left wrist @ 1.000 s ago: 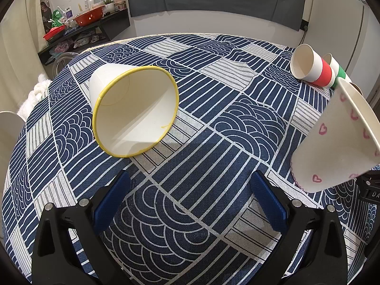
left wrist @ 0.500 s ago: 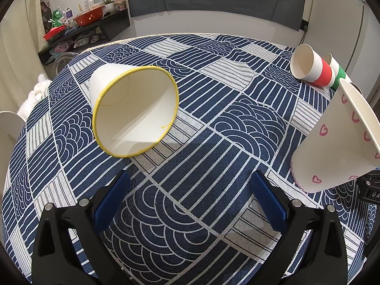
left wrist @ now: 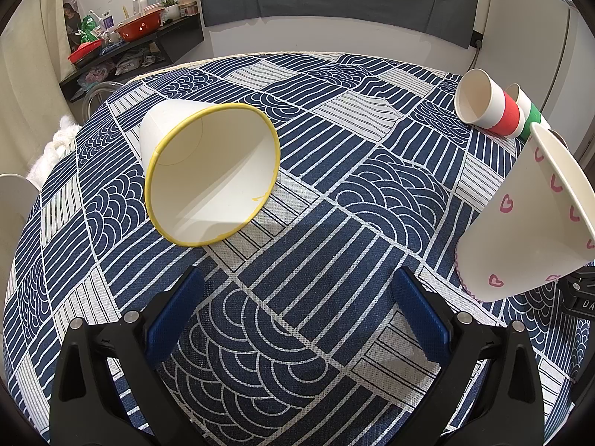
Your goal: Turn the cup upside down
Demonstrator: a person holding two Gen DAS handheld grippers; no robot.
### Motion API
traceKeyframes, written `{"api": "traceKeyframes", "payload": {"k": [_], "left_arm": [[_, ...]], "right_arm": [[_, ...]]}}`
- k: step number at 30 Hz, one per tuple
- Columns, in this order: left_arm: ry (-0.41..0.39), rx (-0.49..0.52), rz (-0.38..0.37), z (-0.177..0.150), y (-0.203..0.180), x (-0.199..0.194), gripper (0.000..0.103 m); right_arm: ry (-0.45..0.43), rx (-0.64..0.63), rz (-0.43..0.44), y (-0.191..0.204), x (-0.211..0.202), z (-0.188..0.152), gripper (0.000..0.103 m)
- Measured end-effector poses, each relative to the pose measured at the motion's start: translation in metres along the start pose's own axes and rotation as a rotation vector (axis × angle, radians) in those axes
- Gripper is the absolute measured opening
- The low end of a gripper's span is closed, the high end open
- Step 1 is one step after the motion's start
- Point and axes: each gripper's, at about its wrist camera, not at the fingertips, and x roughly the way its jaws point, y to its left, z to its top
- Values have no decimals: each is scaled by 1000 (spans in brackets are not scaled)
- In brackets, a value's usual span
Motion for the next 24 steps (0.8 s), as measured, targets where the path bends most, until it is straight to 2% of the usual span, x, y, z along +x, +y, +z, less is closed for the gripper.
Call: {"api": "traceKeyframes", "payload": {"k": [15, 18, 21, 24], "left_arm": [[-1, 4, 0, -1, -1, -1, 99], [-12, 67, -32, -4, -8, -7, 97], [-111, 88, -37, -11, -16, -30, 97], [-229, 80, -86, -19, -21, -65, 97]], "right_arm": [[0, 0, -1, 0, 0, 0, 97], [1, 0, 0, 0, 0, 0, 97], [1, 1, -1, 0, 0, 0, 97], [0, 8, -15, 2, -2, -1, 95]]}}
